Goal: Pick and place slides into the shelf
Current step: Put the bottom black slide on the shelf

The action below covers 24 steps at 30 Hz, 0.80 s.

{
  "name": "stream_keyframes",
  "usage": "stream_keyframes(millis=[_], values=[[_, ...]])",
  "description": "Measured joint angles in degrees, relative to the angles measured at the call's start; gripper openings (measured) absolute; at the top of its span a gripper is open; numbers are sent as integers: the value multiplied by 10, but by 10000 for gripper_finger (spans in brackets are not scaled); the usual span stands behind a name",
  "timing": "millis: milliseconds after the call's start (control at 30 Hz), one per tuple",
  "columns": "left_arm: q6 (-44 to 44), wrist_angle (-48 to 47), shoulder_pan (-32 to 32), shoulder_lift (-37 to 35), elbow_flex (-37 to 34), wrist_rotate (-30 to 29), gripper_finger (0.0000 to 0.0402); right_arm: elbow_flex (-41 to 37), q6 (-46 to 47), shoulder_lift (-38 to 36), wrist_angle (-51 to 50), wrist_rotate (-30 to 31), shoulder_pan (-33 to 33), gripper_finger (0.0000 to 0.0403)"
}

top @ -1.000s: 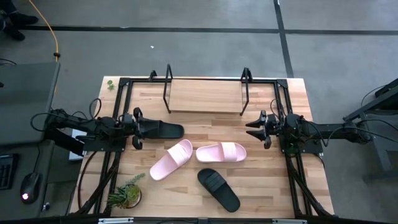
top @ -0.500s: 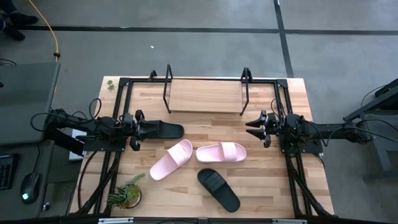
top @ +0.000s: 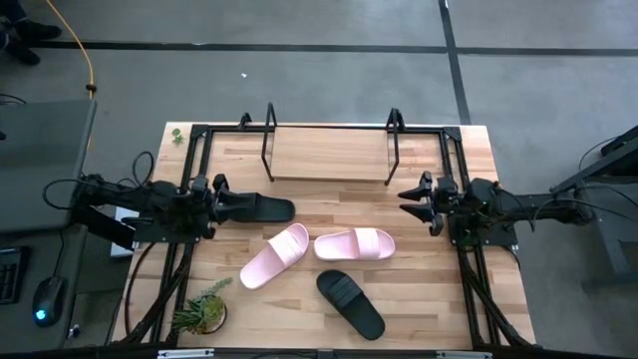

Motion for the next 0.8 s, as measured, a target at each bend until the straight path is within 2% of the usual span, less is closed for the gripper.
stream_keyframes(millis=[300,467,667,800], values=[[-20,27,0,0,0,0,143,42,0,34,1,60,66,165],[16,53,0,2,21,0,143,66,-5,74,18,77,91,165],[25,12,0,45,84,47,143,111,-8,121,31,79,109,165],[43,15,0,87,93,55,143,124,-50,144,33,66,123,165]])
